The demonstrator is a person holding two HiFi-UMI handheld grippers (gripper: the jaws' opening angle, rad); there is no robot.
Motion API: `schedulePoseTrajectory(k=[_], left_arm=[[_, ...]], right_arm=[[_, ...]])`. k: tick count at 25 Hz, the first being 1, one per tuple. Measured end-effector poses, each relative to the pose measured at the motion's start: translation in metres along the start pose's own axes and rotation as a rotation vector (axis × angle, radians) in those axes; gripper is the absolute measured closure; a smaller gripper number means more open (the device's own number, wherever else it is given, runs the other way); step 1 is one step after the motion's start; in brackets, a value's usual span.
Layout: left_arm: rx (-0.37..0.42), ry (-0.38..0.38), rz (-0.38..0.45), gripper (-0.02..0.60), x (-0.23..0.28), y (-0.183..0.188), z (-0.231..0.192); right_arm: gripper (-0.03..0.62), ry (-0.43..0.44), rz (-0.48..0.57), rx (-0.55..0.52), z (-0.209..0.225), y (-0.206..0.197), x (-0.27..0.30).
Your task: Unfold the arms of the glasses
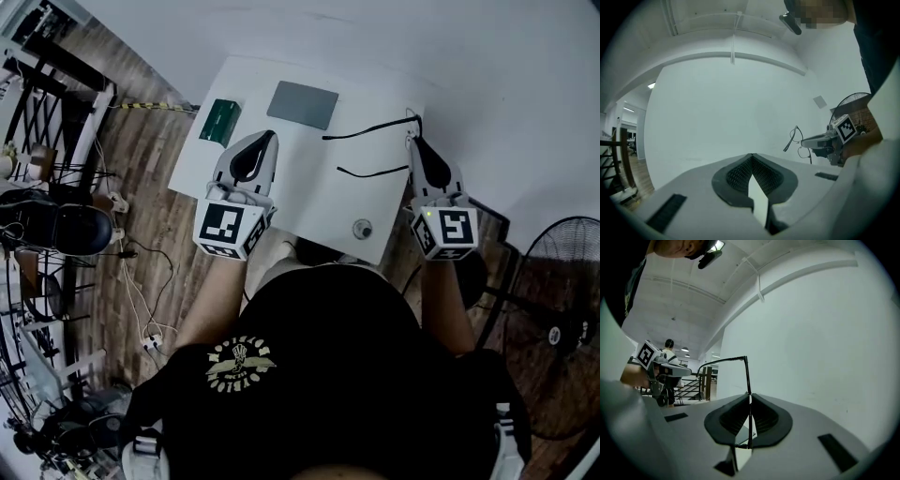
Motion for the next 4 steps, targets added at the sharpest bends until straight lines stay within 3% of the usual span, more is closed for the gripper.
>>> schedulePoseTrajectory(k=[4], left_arm=[[0.019, 0.006, 0.002, 0.575, 0.006, 0.008, 0.017]], right_arm=[[0.576, 0.037, 0.005, 0.002, 0.008, -0.007, 0.003]])
Point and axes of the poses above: the fingertips, and each gripper's own axes: x forward along the fingers, z to its right, y out of its top, the point moved 4 cm from there along -x, backward along the fingers, and after that the axes turned 2 degrees about -z, right-handed, at the moved point
